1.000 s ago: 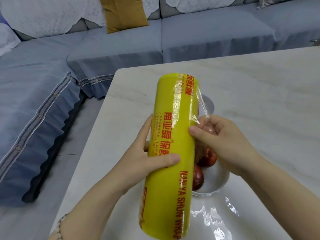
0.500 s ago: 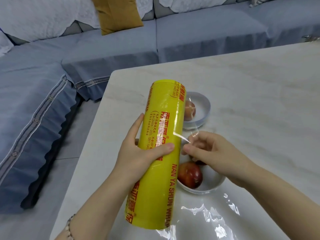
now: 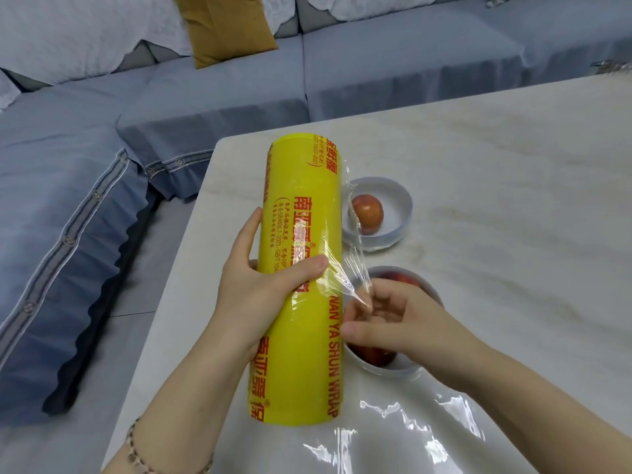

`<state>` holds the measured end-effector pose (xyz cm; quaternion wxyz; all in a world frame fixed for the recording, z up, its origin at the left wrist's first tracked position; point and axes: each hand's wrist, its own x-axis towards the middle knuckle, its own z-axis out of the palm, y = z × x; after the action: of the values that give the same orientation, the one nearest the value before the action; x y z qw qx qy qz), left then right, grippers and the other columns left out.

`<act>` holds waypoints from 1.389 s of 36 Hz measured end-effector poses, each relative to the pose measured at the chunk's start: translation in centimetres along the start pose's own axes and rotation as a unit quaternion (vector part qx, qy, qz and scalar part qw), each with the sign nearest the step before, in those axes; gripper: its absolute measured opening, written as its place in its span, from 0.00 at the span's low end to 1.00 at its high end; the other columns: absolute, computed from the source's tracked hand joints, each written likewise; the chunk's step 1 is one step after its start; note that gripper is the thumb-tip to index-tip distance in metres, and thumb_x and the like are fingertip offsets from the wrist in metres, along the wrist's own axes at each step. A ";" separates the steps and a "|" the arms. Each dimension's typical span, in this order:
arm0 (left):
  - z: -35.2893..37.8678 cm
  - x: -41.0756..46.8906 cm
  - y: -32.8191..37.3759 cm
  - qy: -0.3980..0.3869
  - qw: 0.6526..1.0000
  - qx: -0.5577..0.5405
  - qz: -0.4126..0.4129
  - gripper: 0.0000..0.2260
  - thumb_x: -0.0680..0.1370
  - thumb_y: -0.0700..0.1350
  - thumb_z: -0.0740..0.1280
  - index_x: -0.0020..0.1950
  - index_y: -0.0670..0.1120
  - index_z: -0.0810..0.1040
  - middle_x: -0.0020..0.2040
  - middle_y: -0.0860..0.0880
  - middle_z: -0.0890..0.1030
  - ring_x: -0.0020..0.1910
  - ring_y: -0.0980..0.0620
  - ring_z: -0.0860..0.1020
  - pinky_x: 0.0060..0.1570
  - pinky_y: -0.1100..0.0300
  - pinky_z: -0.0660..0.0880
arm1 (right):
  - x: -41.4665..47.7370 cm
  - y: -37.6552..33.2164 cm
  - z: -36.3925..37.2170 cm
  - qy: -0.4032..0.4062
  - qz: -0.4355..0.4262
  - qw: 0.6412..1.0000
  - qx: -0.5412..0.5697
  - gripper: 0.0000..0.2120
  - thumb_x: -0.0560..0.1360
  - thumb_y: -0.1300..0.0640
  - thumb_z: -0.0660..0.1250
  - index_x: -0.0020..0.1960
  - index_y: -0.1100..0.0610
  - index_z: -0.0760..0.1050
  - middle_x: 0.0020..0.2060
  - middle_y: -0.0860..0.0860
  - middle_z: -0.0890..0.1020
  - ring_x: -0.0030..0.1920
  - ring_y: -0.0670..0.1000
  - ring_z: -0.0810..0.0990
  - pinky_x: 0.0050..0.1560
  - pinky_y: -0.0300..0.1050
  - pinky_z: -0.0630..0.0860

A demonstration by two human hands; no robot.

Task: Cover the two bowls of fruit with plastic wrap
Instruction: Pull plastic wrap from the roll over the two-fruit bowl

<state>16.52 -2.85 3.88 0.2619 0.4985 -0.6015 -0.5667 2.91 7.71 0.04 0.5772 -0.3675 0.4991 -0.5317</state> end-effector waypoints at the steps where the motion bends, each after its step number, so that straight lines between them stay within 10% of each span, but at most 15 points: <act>1: 0.0 0.0 0.1 0.002 1.000 0.002 0.002 0.44 0.56 0.54 0.76 0.68 0.67 0.62 0.59 0.51 0.78 0.50 0.46 0.81 0.45 0.46 0.81 | -0.1 0.1 0.1 0.002 -0.008 1.000 -0.015 0.16 0.65 0.69 0.73 0.46 0.73 0.69 0.32 0.47 0.81 0.38 0.45 0.80 0.45 0.36 0.78; 4: 0.0 0.2 0.1 0.003 1.000 0.009 -0.001 0.44 0.57 0.54 0.80 0.68 0.67 0.62 0.59 0.51 0.79 0.50 0.45 0.82 0.45 0.45 0.81 | -0.2 0.3 0.4 0.025 -0.027 0.997 -0.071 0.16 0.64 0.63 0.74 0.42 0.62 0.67 0.30 0.46 0.80 0.38 0.50 0.77 0.47 0.46 0.76; 13: -0.6 0.6 0.0 0.011 0.999 -0.018 -0.031 0.39 0.64 0.48 0.76 0.70 0.64 0.61 0.55 0.52 0.80 0.44 0.48 0.84 0.40 0.50 0.82 | -0.6 0.1 0.3 0.032 -0.007 0.996 -0.083 0.06 0.72 0.61 0.68 0.36 0.58 0.77 0.22 0.48 0.75 0.22 0.42 0.73 0.31 0.30 0.71; 20: -0.6 0.8 0.5 0.034 0.999 0.006 -0.010 0.40 0.65 0.50 0.76 0.70 0.65 0.59 0.60 0.52 0.78 0.48 0.48 0.82 0.40 0.52 0.81 | -1.0 1.0 1.0 0.065 -0.058 0.991 -0.101 0.12 0.68 0.45 0.67 0.37 0.54 0.76 0.38 0.58 0.80 0.39 0.54 0.76 0.46 0.45 0.73; 27: -0.4 1.4 0.8 0.037 0.999 -0.001 0.005 0.39 0.65 0.50 0.77 0.70 0.64 0.60 0.60 0.51 0.79 0.48 0.47 0.83 0.45 0.47 0.81 | -0.8 1.2 1.2 0.055 -0.046 0.995 -0.064 0.14 0.68 0.66 0.72 0.41 0.54 0.69 0.31 0.45 0.75 0.35 0.50 0.70 0.40 0.40 0.71; 32: -0.5 1.8 0.5 0.052 0.999 0.000 0.008 0.40 0.65 0.49 0.77 0.71 0.63 0.60 0.60 0.53 0.78 0.48 0.49 0.82 0.42 0.51 0.81 | -0.7 0.4 0.1 0.020 0.013 0.990 -0.141 0.11 0.65 0.49 0.74 0.38 0.57 0.78 0.34 0.60 0.74 0.38 0.52 0.71 0.44 0.46 0.67; 39: -0.5 2.1 0.3 0.072 0.997 0.002 -0.001 0.39 0.67 0.50 0.76 0.71 0.62 0.59 0.60 0.54 0.76 0.48 0.52 0.81 0.37 0.56 0.79 | -1.2 1.4 0.7 0.048 -0.055 0.990 -0.124 0.10 0.73 0.48 0.63 0.36 0.50 0.74 0.36 0.57 0.83 0.37 0.65 0.74 0.43 0.44 0.67; 42: -0.2 1.9 0.2 0.092 0.995 0.016 0.017 0.42 0.67 0.51 0.76 0.73 0.63 0.55 0.62 0.56 0.73 0.51 0.54 0.79 0.39 0.58 0.77 | -1.2 1.9 1.2 0.078 -0.036 0.995 -0.042 0.10 0.75 0.55 0.64 0.35 0.54 0.73 0.34 0.54 0.84 0.34 0.54 0.78 0.44 0.42 0.71; 46: 0.0 1.3 0.1 0.098 0.992 0.064 0.056 0.44 0.66 0.53 0.77 0.73 0.64 0.53 0.67 0.56 0.70 0.58 0.51 0.76 0.50 0.52 0.77 | -1.2 1.4 1.4 0.115 0.001 0.993 -0.031 0.08 0.66 0.54 0.69 0.34 0.58 0.78 0.39 0.70 0.79 0.39 0.53 0.73 0.44 0.45 0.67; 50: 0.5 0.7 0.6 0.071 0.992 0.063 0.084 0.44 0.65 0.51 0.77 0.72 0.64 0.54 0.61 0.59 0.71 0.54 0.55 0.76 0.40 0.63 0.74 | 0.0 0.7 1.4 0.157 0.028 0.987 0.030 0.06 0.71 0.59 0.69 0.44 0.61 0.74 0.29 0.52 0.83 0.39 0.53 0.80 0.52 0.53 0.76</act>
<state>15.68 -3.38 4.14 0.3185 0.5006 -0.6559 -0.4666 4.48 7.64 -0.34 0.5172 -0.2478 0.5771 -0.5814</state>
